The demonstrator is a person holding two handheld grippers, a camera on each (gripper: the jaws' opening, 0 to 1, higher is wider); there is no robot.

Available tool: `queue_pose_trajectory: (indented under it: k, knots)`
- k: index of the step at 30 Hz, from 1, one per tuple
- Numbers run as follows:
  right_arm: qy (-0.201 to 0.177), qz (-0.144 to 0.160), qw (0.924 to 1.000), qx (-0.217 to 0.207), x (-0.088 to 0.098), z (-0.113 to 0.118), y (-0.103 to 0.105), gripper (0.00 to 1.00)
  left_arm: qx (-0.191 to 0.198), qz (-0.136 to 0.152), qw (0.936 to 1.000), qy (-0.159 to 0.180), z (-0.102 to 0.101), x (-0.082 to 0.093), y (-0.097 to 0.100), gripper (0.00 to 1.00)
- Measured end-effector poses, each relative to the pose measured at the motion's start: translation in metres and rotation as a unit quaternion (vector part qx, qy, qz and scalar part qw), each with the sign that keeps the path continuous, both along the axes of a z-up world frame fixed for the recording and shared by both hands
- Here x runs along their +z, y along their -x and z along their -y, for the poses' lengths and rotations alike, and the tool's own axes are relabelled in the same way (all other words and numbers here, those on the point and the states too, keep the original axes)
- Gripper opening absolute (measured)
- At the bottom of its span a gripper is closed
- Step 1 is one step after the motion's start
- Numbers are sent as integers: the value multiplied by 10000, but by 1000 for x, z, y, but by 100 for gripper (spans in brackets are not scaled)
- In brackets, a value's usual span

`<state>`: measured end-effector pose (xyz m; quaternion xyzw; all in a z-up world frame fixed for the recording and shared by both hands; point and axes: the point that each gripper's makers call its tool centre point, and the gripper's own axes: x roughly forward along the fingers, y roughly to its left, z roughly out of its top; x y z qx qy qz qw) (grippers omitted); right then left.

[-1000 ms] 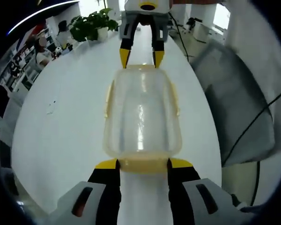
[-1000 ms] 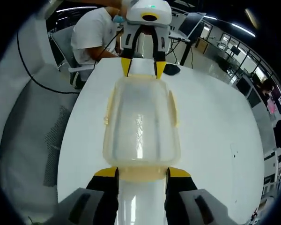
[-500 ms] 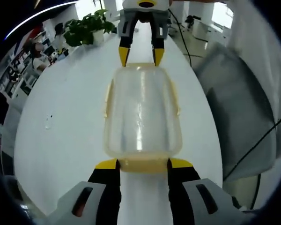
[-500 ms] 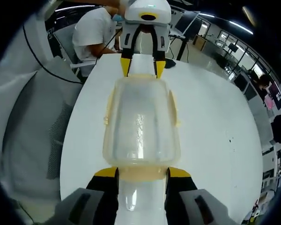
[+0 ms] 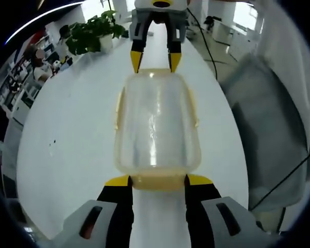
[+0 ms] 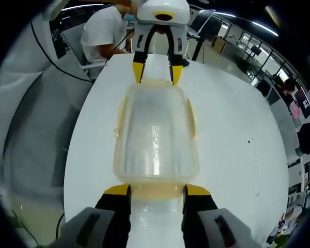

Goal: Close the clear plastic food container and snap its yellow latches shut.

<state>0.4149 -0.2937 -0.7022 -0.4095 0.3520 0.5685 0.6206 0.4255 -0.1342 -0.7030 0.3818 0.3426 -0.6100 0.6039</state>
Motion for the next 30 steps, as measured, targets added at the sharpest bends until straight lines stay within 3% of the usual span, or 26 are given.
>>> queue_pose_trajectory:
  k: [19,30]
  knots:
    - [173,-40,9997,-182,-18,51,2,36,-151,-48,9999,-52,52,-14,-2,37]
    - [230,-108,9994,-246,-29,62,-2,36,-179,-91,9998,-82,62,-24,-7,37]
